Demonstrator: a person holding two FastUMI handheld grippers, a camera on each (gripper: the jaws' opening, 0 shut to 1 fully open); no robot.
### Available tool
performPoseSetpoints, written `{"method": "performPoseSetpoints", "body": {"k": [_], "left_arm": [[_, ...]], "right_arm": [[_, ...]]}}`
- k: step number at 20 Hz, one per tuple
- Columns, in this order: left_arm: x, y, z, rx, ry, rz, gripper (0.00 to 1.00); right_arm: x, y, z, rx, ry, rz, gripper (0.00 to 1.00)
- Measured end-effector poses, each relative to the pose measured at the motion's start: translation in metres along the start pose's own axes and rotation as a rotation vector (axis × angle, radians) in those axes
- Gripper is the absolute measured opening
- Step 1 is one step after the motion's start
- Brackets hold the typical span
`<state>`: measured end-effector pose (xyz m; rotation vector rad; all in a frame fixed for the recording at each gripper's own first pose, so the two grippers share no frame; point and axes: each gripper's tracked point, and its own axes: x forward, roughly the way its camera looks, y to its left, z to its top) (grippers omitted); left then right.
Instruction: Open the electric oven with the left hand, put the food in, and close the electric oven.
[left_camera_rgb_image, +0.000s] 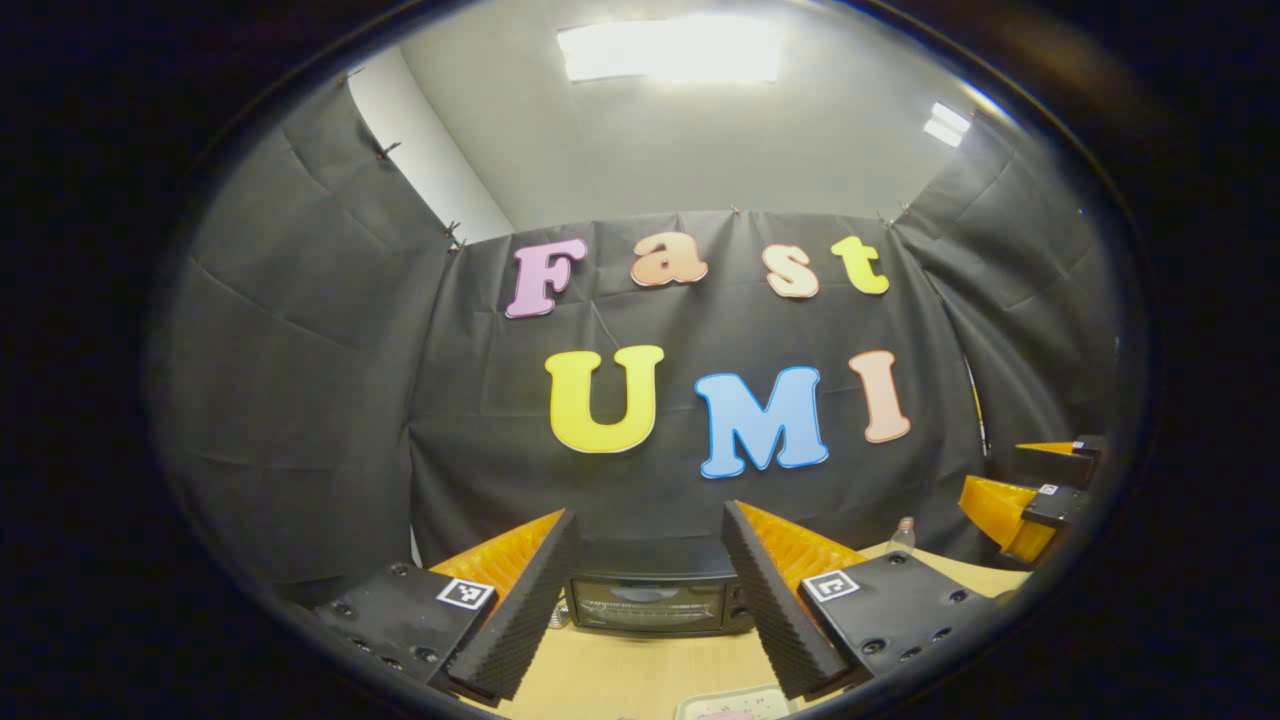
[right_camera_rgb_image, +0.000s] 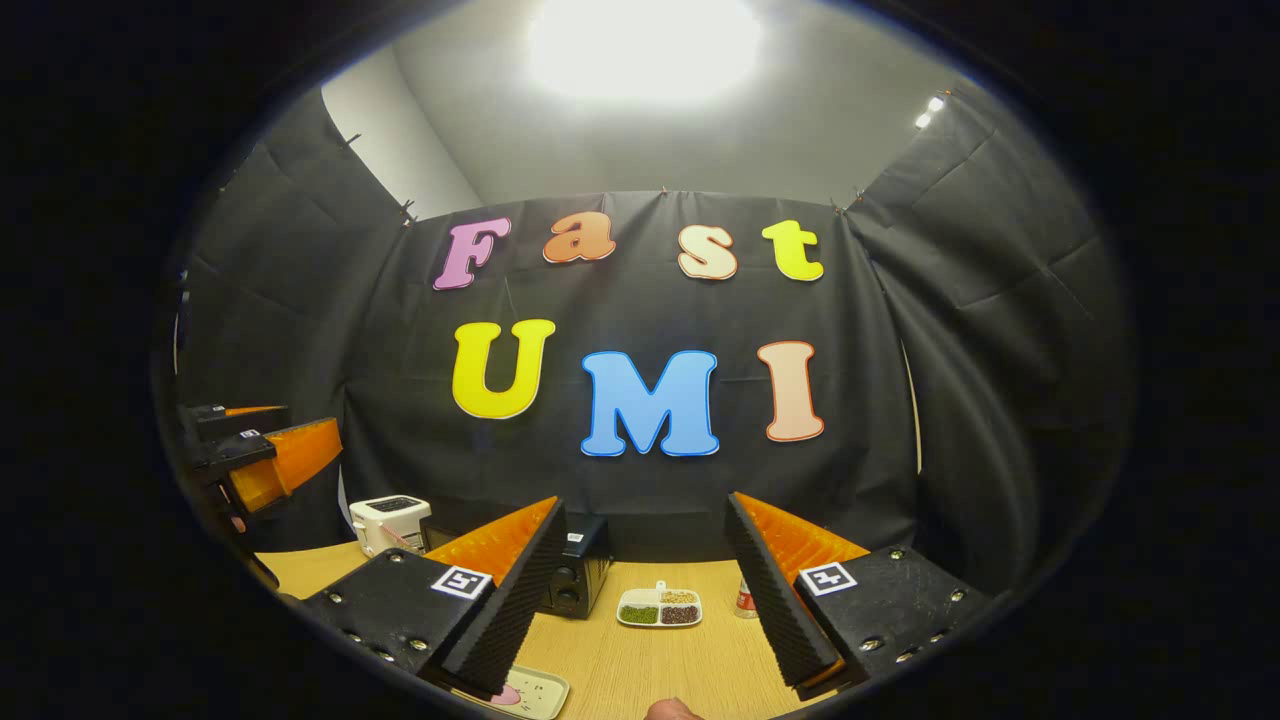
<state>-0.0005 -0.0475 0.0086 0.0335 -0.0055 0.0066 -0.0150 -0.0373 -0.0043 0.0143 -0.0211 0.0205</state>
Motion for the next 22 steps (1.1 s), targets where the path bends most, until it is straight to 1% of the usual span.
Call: {"method": "performPoseSetpoints", "body": {"k": [5,8,11,12,13,17,19,20,22], "left_arm": [[0.012,0.0,-0.003,0.024,0.019,0.028,1.0],[0.034,0.002,-0.014,0.001,0.042,0.025,0.9],[0.069,0.006,-0.027,0.009,0.05,-0.001,0.9],[0.081,0.009,-0.034,0.01,0.054,-0.01,1.0],[0.093,0.011,-0.041,0.006,0.062,-0.019,0.9],[0.142,0.021,-0.083,-0.023,0.114,-0.05,0.96],[0.167,0.023,-0.104,-0.022,0.138,-0.072,0.96],[0.177,0.024,-0.116,-0.015,0.15,-0.082,1.0],[0.197,0.025,-0.137,-0.016,0.177,-0.106,1.0]], "right_arm": [[-0.001,-0.002,-0.012,0.021,0.034,0.053,0.96],[0.002,0.0,-0.008,0.041,0.037,0.065,0.96],[0.012,0.002,-0.007,0.047,0.013,0.04,0.96],[0.018,0.004,-0.011,0.047,0.02,0.025,0.96],[0.022,0.007,-0.014,0.051,0.034,0.015,0.96],[0.049,0.02,-0.014,0.041,0.027,-0.018,0.96],[0.061,0.026,-0.016,0.039,0.026,-0.04,0.96],[0.067,0.026,-0.019,0.033,0.03,-0.058,0.96],[0.078,0.03,-0.027,0.023,0.053,-0.079,0.96]]}}
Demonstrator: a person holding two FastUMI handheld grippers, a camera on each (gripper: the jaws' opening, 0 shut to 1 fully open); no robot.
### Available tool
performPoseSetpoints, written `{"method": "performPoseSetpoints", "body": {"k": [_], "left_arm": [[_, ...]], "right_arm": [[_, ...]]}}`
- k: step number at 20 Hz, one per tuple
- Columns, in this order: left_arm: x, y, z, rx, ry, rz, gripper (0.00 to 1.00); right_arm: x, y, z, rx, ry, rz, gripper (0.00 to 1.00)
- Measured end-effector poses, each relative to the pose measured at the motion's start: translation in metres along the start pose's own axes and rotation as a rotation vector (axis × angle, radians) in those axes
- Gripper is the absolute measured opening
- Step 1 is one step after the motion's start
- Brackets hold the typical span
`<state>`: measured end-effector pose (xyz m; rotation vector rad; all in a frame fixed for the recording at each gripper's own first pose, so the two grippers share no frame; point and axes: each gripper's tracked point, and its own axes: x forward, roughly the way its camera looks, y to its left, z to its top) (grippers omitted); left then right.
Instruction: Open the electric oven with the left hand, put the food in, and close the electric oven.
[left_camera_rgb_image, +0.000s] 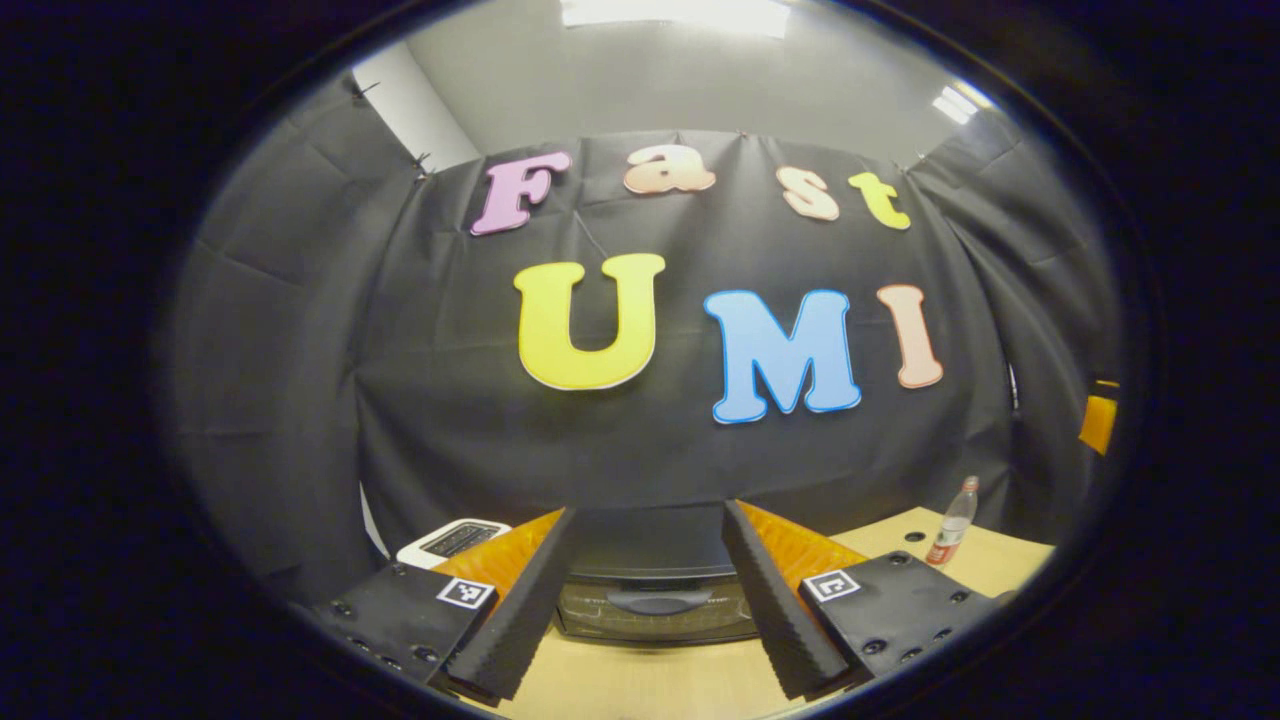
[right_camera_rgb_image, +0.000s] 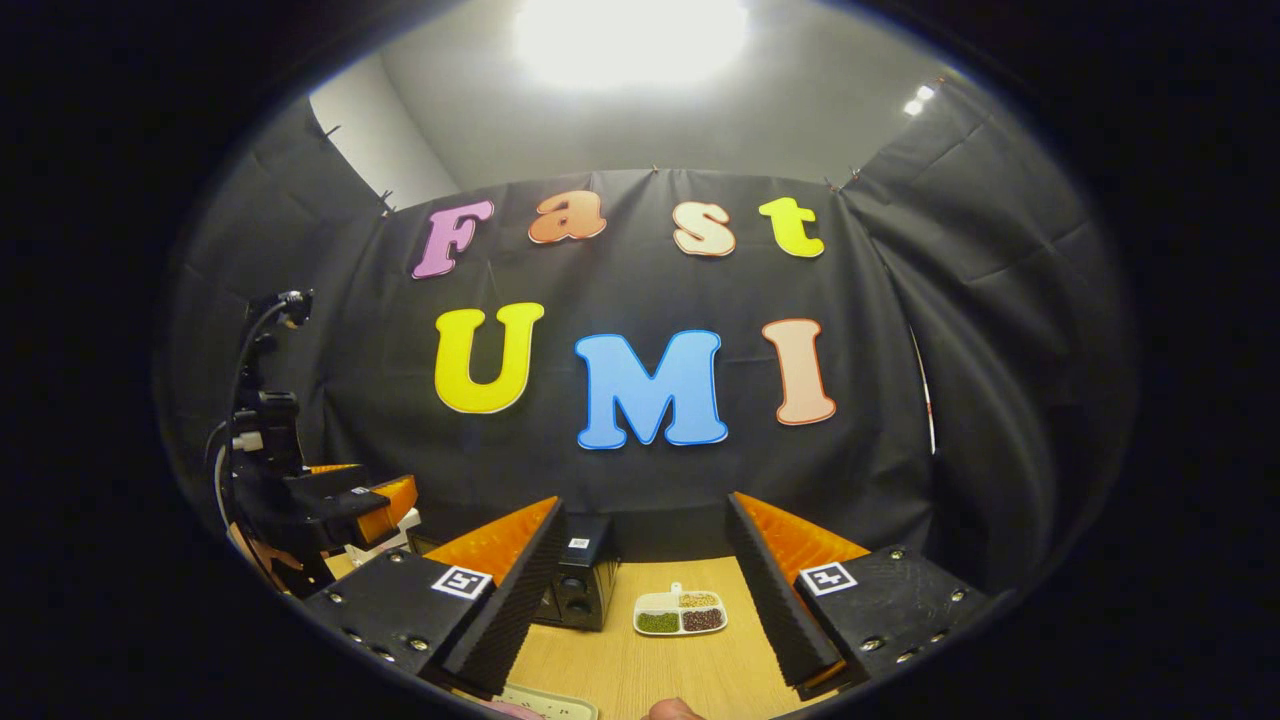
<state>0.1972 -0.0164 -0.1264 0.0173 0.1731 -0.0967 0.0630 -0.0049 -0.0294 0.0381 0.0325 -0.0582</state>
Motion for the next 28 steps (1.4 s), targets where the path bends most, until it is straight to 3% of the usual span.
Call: {"method": "performPoseSetpoints", "body": {"k": [8,13,18,19,21,24,25,28], "left_arm": [[0.083,-0.007,-0.077,-0.01,0.121,-0.085,1.0],[0.12,-0.014,-0.122,-0.015,0.195,-0.109,0.91],[0.128,-0.01,-0.162,-0.013,0.252,-0.089,0.97],[0.129,-0.012,-0.165,-0.014,0.245,-0.091,0.92],[0.13,-0.012,-0.163,-0.009,0.221,-0.082,1.0],[0.122,-0.011,-0.168,-0.01,0.222,-0.067,0.92],[0.12,-0.011,-0.166,-0.007,0.203,-0.065,1.0],[0.105,-0.011,-0.168,-0.004,0.202,-0.057,1.0]], "right_arm": [[0.031,0.003,-0.025,-0.045,0.078,-0.092,0.96],[0.037,-0.001,-0.04,-0.078,0.121,-0.136,0.96],[0.036,-0.009,-0.043,-0.112,0.145,-0.175,0.96],[0.036,-0.011,-0.043,-0.122,0.147,-0.179,0.96],[0.035,-0.014,-0.046,-0.127,0.157,-0.184,0.96],[0.033,-0.015,-0.046,-0.117,0.162,-0.181,0.96],[0.033,-0.014,-0.043,-0.118,0.157,-0.177,0.96],[0.029,-0.014,-0.039,-0.129,0.141,-0.159,0.96]]}}
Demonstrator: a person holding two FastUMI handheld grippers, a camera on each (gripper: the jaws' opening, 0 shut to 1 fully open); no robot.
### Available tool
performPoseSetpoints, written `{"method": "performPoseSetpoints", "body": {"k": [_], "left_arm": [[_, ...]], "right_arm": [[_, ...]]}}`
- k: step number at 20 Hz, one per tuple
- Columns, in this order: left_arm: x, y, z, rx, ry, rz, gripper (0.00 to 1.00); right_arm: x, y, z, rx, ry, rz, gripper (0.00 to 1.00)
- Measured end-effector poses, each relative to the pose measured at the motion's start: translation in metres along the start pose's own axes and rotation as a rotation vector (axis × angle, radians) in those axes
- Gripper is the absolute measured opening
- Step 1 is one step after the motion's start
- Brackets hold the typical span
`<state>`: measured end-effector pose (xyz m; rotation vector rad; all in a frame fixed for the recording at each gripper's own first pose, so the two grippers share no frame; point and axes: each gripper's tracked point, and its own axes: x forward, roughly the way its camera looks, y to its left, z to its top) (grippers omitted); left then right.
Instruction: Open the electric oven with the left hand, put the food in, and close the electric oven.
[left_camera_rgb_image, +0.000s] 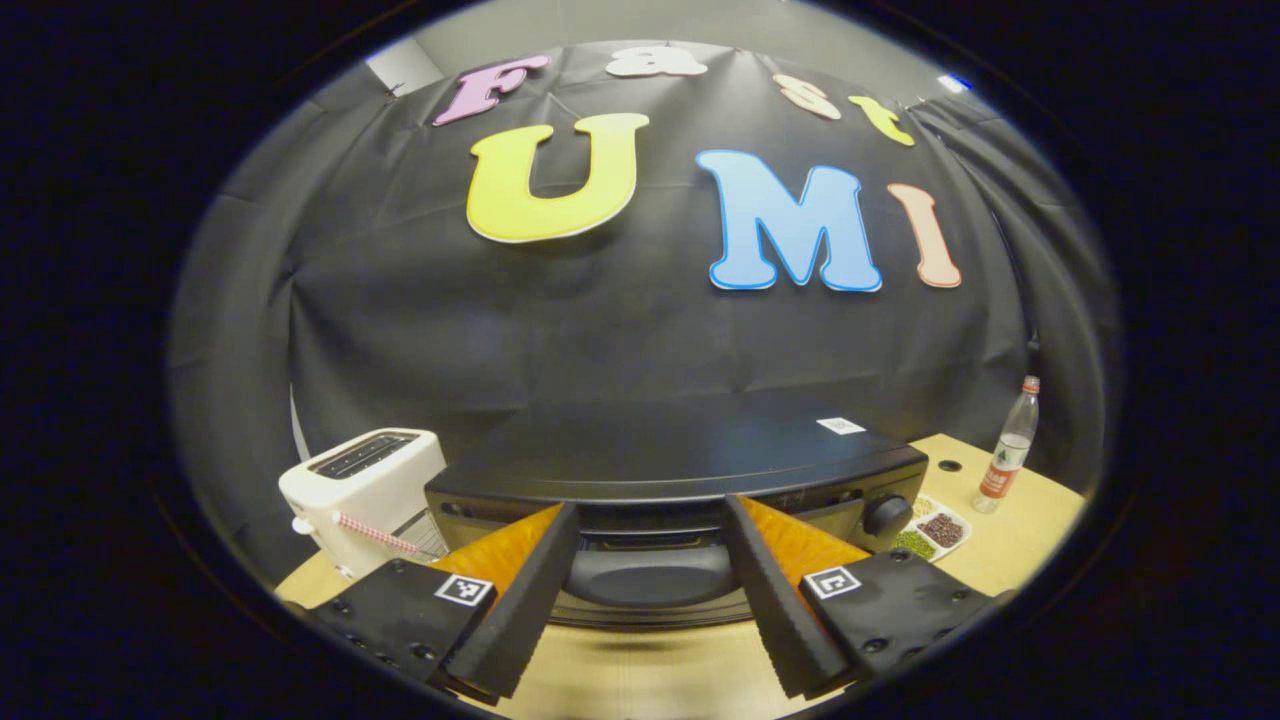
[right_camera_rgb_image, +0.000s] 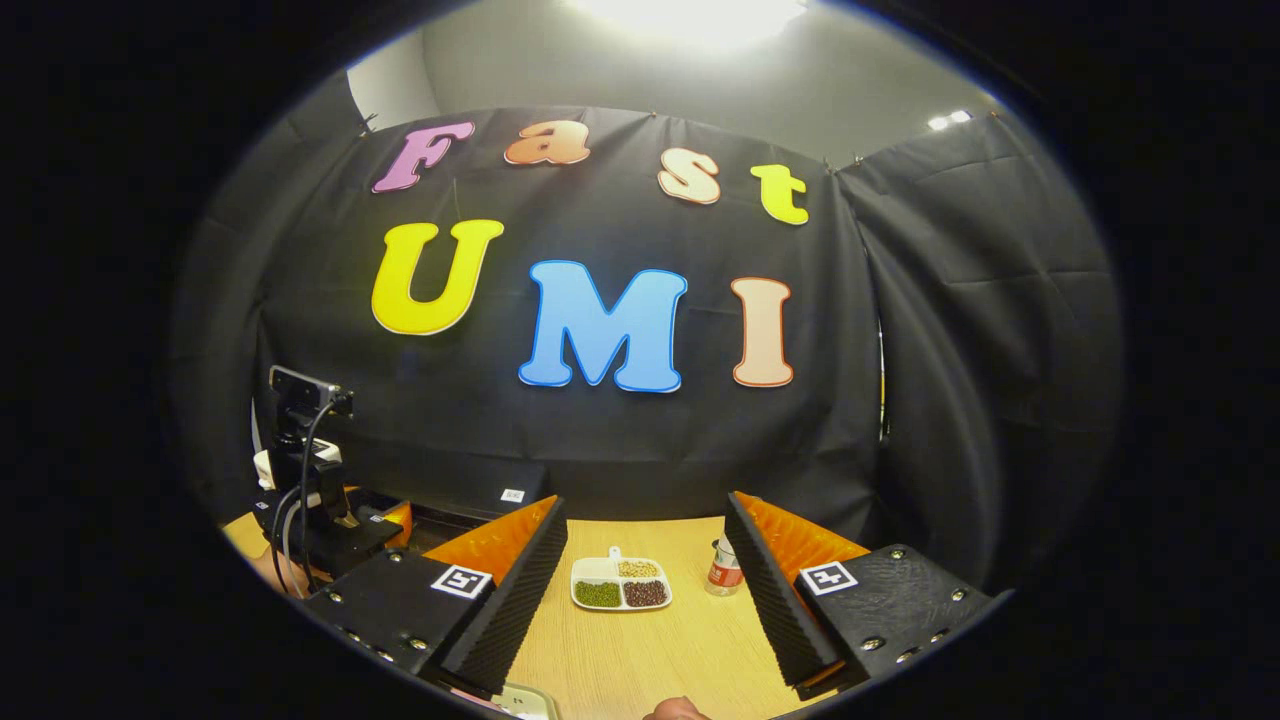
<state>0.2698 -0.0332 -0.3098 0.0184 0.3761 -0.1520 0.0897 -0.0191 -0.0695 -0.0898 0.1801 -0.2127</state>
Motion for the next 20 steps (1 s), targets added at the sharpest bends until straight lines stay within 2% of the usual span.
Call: {"method": "performPoseSetpoints", "body": {"k": [10,12,15,16,17,20], "left_arm": [[-0.05,-0.003,-0.032,0.022,0.015,0.032,0.98],[-0.059,-0.003,-0.04,0.022,0.027,0.043,1.0],[-0.07,-0.005,-0.055,0.008,0.054,0.051,1.0],[-0.074,-0.006,-0.06,0.003,0.065,0.053,0.97],[-0.077,-0.006,-0.065,0.002,0.078,0.055,1.0],[-0.086,-0.008,-0.081,0.008,0.105,0.057,0.98]], "right_arm": [[-0.025,-0.021,-0.002,-0.006,0.001,0.036,0.96],[-0.031,-0.024,-0.003,-0.007,0.007,0.045,0.96],[-0.037,-0.027,-0.003,-0.01,0.01,0.064,0.96],[-0.04,-0.028,-0.004,-0.01,0.013,0.069,0.96],[-0.042,-0.029,-0.004,-0.01,0.015,0.073,0.96],[-0.047,-0.032,-0.008,-0.02,0.024,0.085,0.96]]}}
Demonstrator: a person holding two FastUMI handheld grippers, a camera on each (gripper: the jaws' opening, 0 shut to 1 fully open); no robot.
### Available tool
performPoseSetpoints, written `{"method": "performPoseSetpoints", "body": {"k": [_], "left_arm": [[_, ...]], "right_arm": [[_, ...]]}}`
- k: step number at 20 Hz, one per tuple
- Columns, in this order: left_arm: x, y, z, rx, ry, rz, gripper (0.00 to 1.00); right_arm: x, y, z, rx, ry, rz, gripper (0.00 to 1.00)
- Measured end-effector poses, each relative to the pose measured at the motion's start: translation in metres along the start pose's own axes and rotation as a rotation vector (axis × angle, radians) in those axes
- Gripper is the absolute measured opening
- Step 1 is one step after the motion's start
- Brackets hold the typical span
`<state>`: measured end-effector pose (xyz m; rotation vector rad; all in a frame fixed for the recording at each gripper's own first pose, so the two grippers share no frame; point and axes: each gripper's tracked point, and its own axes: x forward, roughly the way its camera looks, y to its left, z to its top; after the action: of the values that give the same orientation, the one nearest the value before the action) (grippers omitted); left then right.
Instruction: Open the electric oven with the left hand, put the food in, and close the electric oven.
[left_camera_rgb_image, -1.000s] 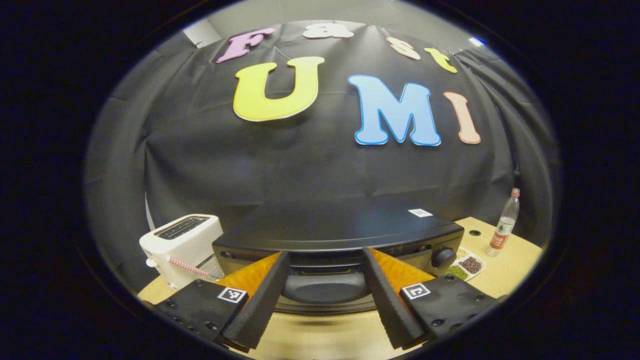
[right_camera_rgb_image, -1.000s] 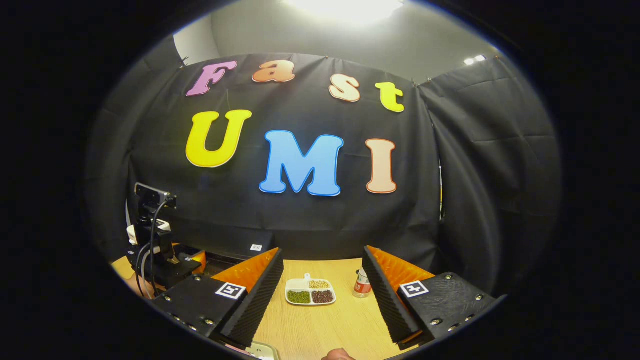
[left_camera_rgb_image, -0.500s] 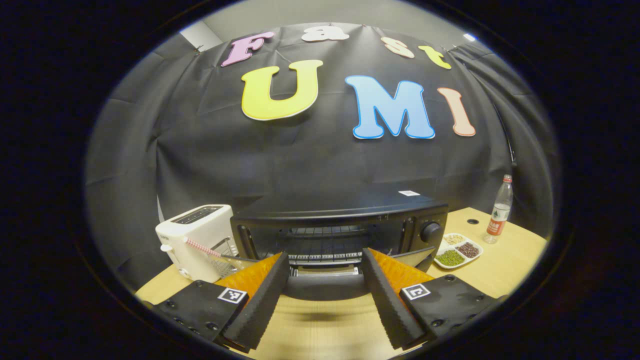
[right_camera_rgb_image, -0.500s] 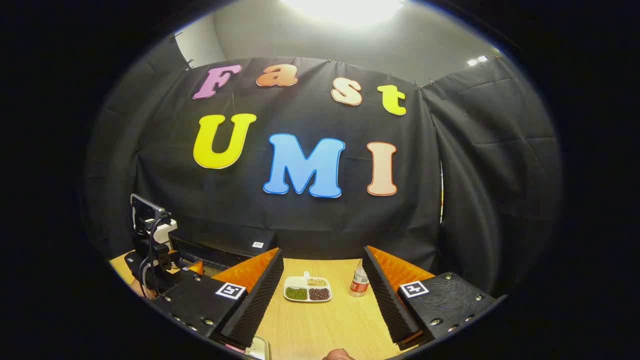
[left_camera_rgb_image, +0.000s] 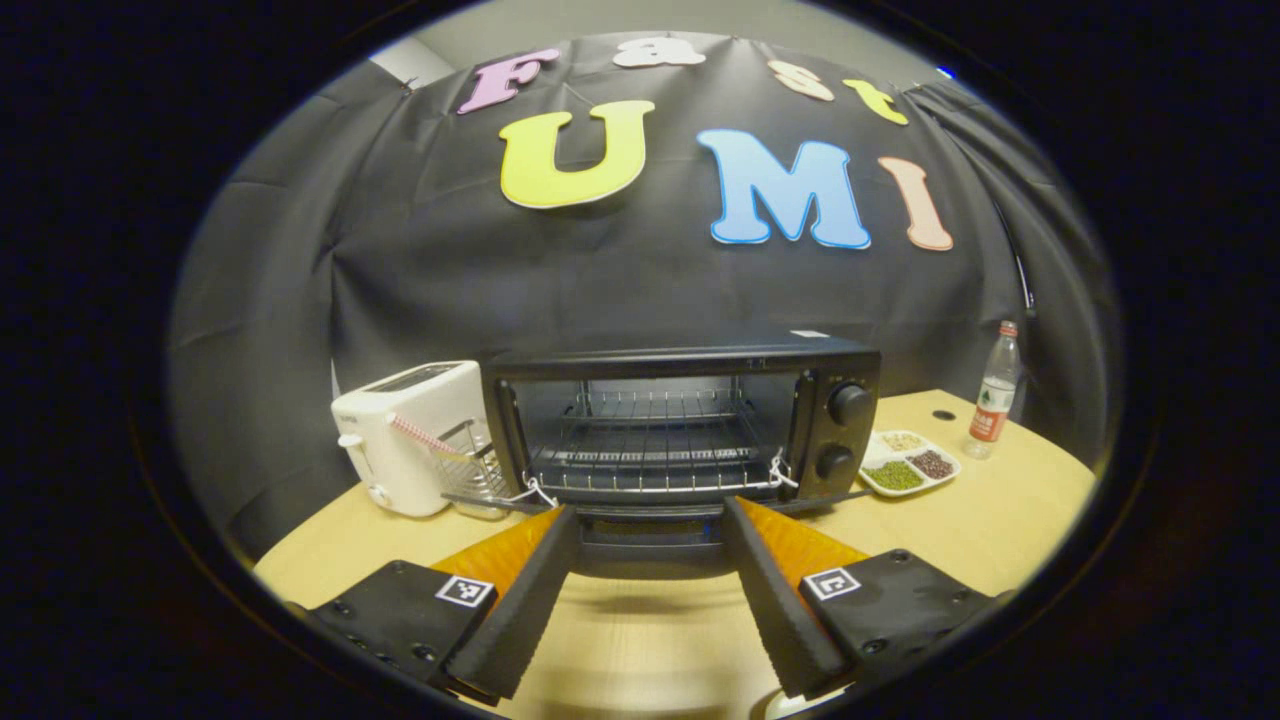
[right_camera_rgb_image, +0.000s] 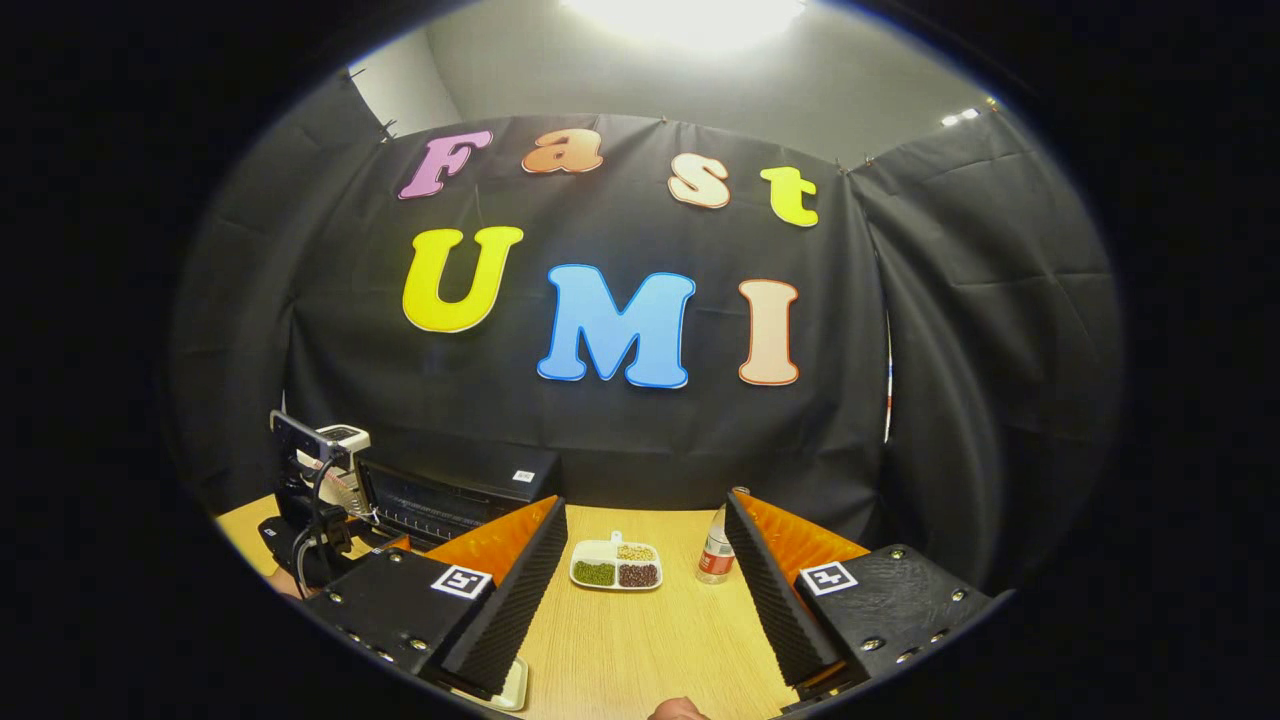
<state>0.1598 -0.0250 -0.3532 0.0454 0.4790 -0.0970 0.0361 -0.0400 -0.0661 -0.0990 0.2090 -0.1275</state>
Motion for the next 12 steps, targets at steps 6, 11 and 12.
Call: {"method": "performPoseSetpoints", "body": {"k": [6,11,12], "left_arm": [[-0.009,-0.002,-0.027,-0.006,0.062,-0.002,0.97],[-0.014,-0.002,-0.053,0.017,0.129,-0.003,0.97],[-0.018,-0.001,-0.057,0.019,0.14,0.0,1.0]], "right_arm": [[-0.011,0.004,-0.004,0.001,0.011,0.028,0.96],[-0.021,0.014,-0.006,-0.018,0.016,0.063,0.96],[-0.022,0.015,-0.006,-0.015,0.014,0.073,0.96]]}}
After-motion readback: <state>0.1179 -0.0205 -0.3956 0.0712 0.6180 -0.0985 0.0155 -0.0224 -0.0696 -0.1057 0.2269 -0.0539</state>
